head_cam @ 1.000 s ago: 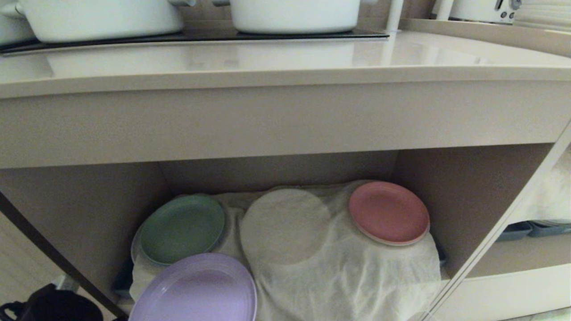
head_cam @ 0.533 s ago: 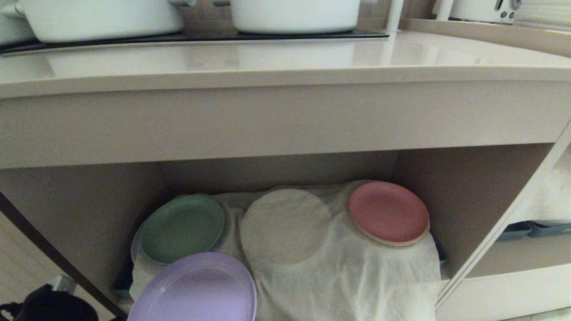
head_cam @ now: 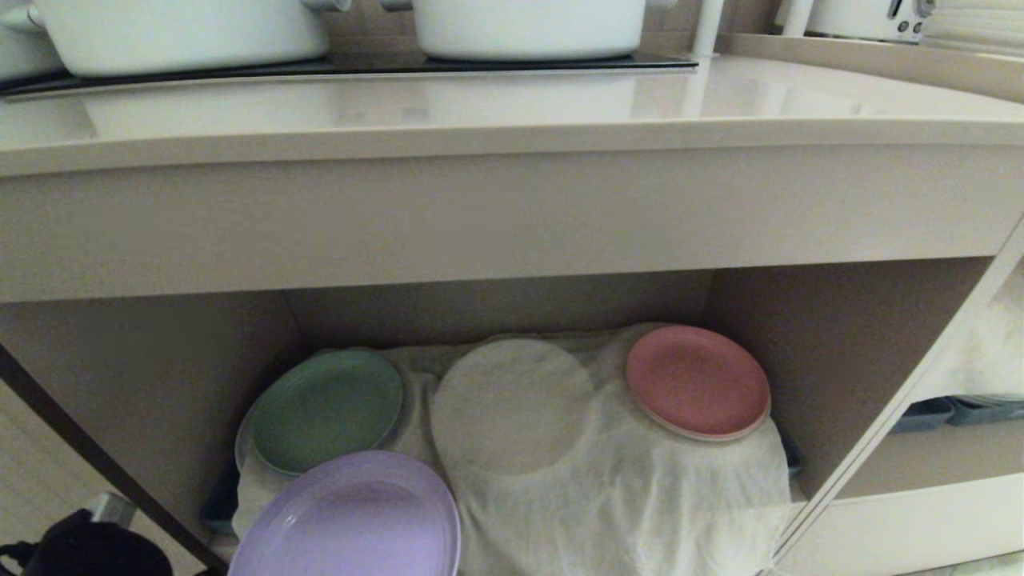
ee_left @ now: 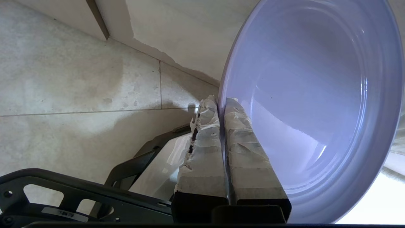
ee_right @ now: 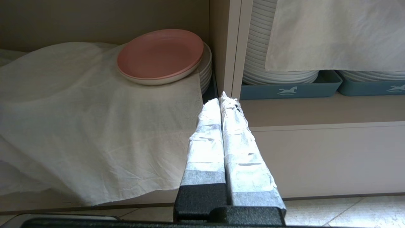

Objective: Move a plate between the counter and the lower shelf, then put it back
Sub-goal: Put the plate

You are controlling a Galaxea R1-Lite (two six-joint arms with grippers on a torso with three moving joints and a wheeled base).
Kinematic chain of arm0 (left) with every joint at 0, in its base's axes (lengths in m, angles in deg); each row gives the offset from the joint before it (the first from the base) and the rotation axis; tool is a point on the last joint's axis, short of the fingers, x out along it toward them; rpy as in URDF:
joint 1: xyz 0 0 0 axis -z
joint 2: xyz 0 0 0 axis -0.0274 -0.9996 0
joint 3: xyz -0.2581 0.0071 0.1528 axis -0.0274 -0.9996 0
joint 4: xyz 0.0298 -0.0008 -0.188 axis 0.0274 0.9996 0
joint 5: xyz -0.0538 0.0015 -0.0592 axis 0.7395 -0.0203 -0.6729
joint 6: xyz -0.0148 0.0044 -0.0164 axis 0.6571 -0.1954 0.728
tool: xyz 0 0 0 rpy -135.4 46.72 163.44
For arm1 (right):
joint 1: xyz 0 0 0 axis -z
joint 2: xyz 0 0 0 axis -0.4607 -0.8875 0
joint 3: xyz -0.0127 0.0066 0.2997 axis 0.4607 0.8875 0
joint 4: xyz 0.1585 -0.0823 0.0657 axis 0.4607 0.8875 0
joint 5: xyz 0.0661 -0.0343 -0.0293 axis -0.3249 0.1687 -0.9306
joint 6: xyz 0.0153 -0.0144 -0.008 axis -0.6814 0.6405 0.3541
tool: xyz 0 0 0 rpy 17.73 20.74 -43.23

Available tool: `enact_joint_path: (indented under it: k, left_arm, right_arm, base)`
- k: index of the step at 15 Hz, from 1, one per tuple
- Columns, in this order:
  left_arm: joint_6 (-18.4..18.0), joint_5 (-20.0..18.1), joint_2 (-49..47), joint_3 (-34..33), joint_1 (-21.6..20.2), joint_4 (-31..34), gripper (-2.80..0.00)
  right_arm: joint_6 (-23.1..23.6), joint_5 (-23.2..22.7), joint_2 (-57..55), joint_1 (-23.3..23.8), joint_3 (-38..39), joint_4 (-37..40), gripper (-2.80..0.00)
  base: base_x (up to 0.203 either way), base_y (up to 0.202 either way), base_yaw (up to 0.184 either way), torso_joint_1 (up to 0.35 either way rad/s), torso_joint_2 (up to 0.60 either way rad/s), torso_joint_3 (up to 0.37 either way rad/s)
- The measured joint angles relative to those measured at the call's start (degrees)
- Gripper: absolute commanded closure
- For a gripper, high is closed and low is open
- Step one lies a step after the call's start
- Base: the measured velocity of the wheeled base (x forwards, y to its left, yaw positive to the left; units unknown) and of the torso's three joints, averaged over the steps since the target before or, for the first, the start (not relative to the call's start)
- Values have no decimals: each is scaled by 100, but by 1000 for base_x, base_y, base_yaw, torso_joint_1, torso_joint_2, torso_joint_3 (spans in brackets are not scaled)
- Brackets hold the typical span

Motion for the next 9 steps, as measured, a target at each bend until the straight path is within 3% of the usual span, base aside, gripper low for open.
enact_joint_path:
  k: [9]
  left_arm:
    - [3, -17, 74, 2, 127, 152, 0]
  right_arm:
    - [-2, 2, 0, -2, 0, 0, 0]
  base:
    - [0, 0, 0, 0, 0, 0]
